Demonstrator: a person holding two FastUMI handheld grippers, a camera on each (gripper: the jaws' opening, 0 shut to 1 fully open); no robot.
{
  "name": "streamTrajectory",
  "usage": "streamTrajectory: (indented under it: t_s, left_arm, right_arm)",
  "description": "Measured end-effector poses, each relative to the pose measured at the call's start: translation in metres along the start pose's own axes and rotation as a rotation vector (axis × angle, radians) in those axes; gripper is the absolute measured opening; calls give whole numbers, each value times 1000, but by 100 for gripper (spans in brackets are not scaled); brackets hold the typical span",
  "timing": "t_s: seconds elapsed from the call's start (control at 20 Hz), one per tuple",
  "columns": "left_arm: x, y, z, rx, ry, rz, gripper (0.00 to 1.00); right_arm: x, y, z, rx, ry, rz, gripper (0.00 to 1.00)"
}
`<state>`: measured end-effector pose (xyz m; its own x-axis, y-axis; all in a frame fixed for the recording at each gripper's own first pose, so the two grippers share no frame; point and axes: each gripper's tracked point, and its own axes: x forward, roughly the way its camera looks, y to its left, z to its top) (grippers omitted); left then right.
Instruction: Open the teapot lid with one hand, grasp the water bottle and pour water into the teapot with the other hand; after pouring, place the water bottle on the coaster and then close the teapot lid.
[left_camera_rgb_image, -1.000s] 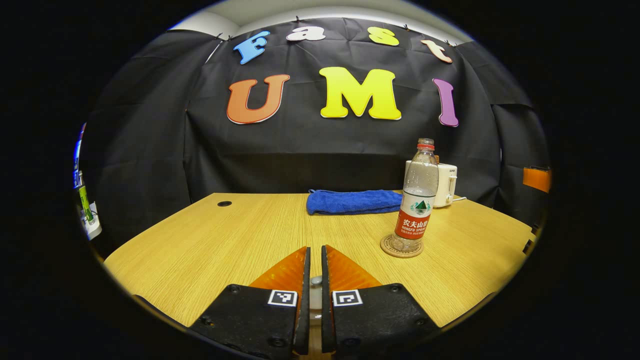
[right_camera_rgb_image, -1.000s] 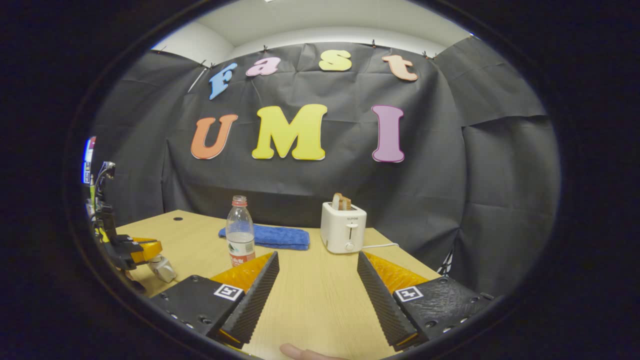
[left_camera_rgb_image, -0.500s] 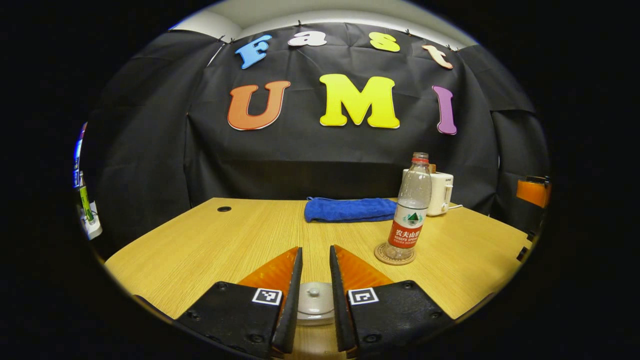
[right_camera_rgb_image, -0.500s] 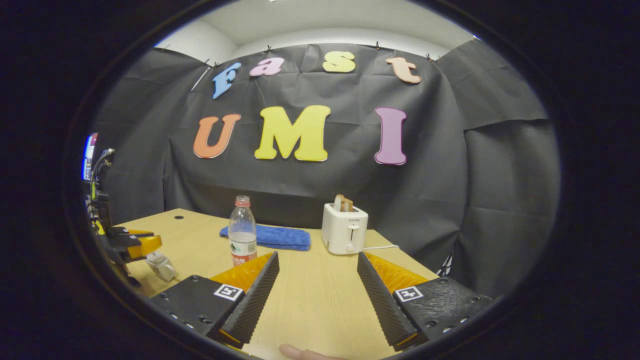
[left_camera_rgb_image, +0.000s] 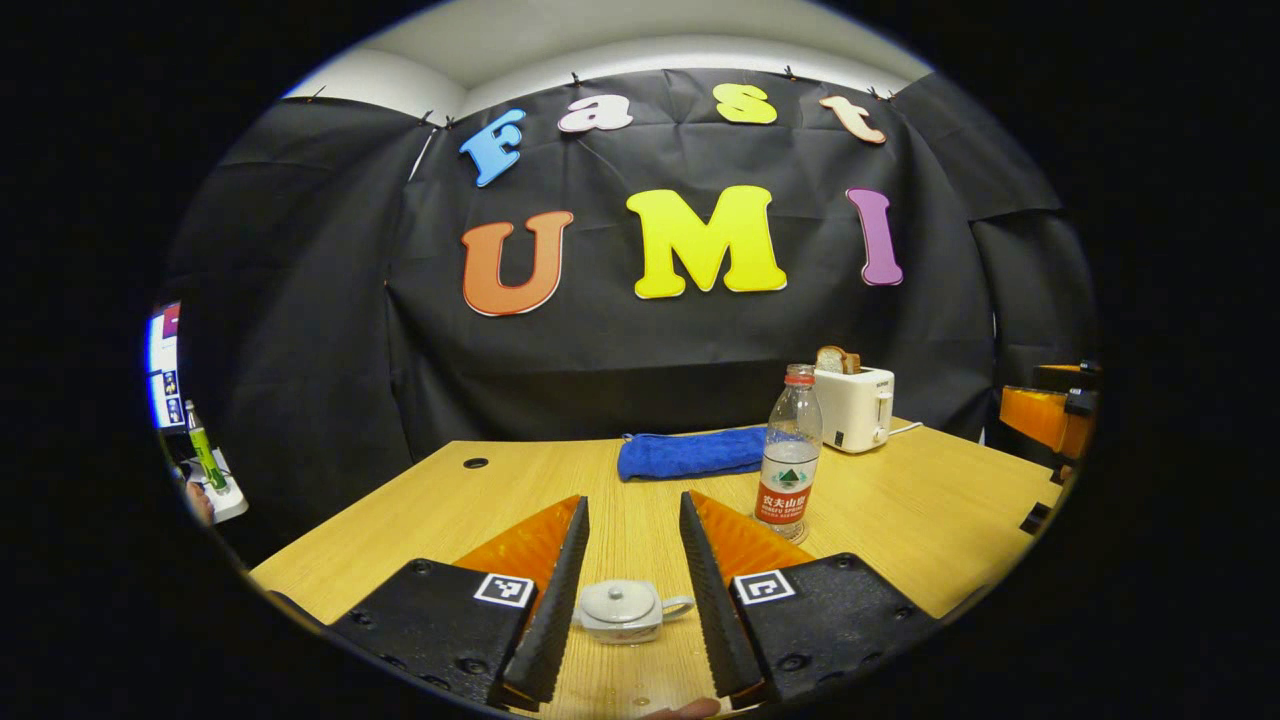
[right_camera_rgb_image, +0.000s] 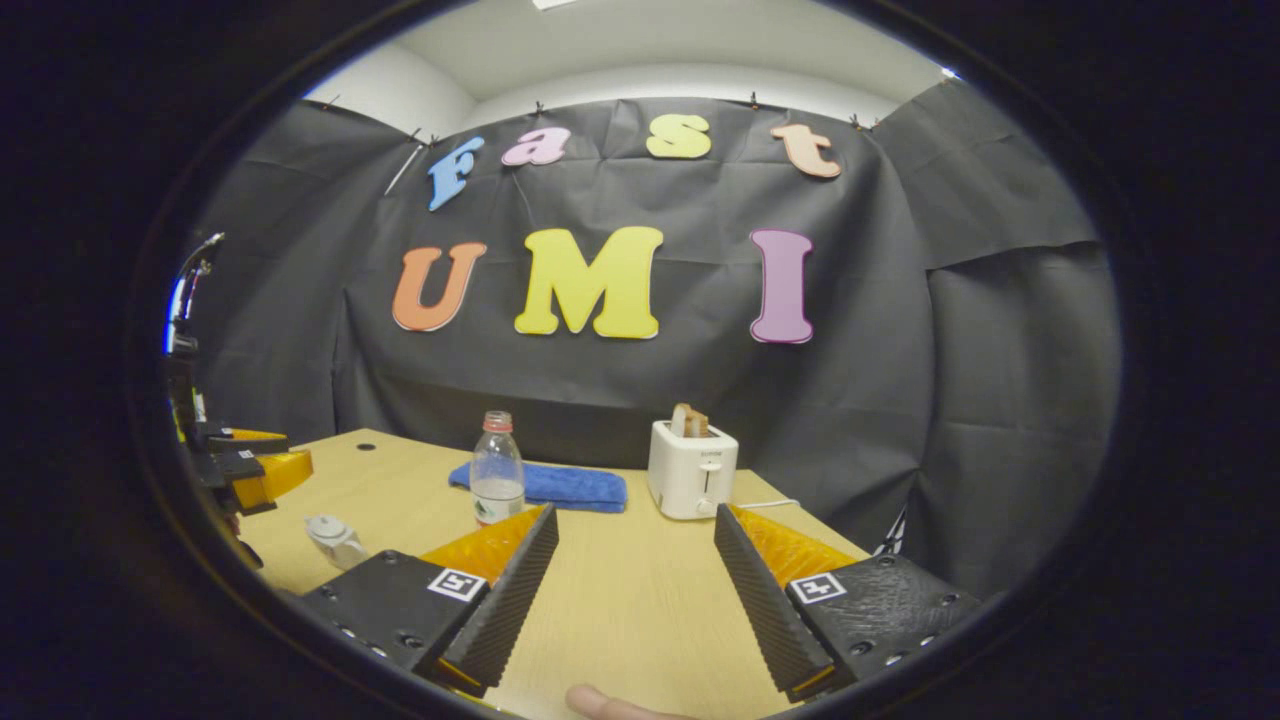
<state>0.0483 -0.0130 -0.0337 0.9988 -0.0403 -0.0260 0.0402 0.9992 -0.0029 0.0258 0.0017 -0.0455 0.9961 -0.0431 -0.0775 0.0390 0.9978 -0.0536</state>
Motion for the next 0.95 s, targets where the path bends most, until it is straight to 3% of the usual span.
streamTrajectory:
  t_s: [0.05,0.1,0.15,0.25,0.6,0.95]
  left_arm:
    - [-5,-1,7,-5,-6,-1,62]
    - [-12,-2,13,-4,-14,-4,73]
    - [-18,0,17,0,-16,-5,69]
    - [-28,8,23,-6,-18,11,98]
    - [-56,28,39,-47,-18,68,97]
    - [-68,28,52,-43,-49,45,97]
  right_arm:
    - [-4,-1,4,4,-8,2,96]
    - [-7,-1,9,3,-19,1,96]
    - [-11,1,12,-2,-26,2,94]
    - [-20,7,16,-12,-32,8,96]
    - [-45,14,32,-51,-54,25,94]
    - [-51,9,33,-35,-45,10,96]
